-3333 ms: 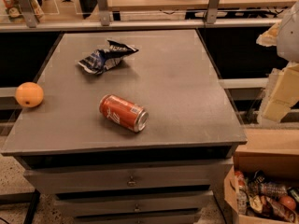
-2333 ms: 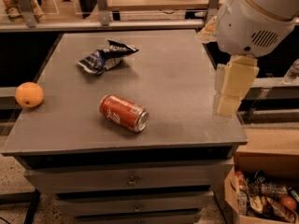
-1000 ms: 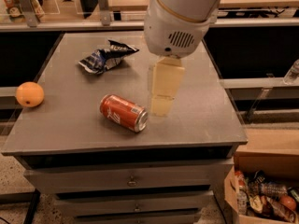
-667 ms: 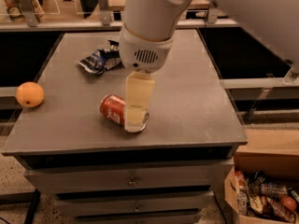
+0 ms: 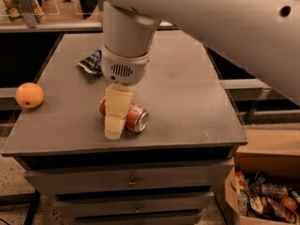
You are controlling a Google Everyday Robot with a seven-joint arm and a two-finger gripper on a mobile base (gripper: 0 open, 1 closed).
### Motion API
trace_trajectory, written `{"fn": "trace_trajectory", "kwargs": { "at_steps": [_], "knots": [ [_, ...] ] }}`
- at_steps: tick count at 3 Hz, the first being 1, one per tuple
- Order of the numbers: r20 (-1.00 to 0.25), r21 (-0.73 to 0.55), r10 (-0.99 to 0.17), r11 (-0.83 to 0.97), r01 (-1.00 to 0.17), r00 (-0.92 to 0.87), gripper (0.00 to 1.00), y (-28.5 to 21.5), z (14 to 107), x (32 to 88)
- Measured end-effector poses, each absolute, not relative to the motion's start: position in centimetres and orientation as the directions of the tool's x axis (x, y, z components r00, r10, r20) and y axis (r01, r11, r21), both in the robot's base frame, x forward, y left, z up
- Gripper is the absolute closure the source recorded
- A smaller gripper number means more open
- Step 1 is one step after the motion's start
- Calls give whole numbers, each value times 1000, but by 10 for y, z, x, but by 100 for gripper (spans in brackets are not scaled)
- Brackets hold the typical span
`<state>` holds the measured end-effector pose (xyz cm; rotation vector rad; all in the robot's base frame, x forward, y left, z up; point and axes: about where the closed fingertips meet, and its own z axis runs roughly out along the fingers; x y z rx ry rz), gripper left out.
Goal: Place coke can upright
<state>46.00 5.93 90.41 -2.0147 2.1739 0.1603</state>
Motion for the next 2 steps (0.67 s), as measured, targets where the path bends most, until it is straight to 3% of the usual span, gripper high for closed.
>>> {"fn": "trace_trajectory", "kwargs": {
  "at_steps": [2],
  "knots": [
    [-224,-62,-968,133,-989,-116,0,77,898,477]
  ]
}}
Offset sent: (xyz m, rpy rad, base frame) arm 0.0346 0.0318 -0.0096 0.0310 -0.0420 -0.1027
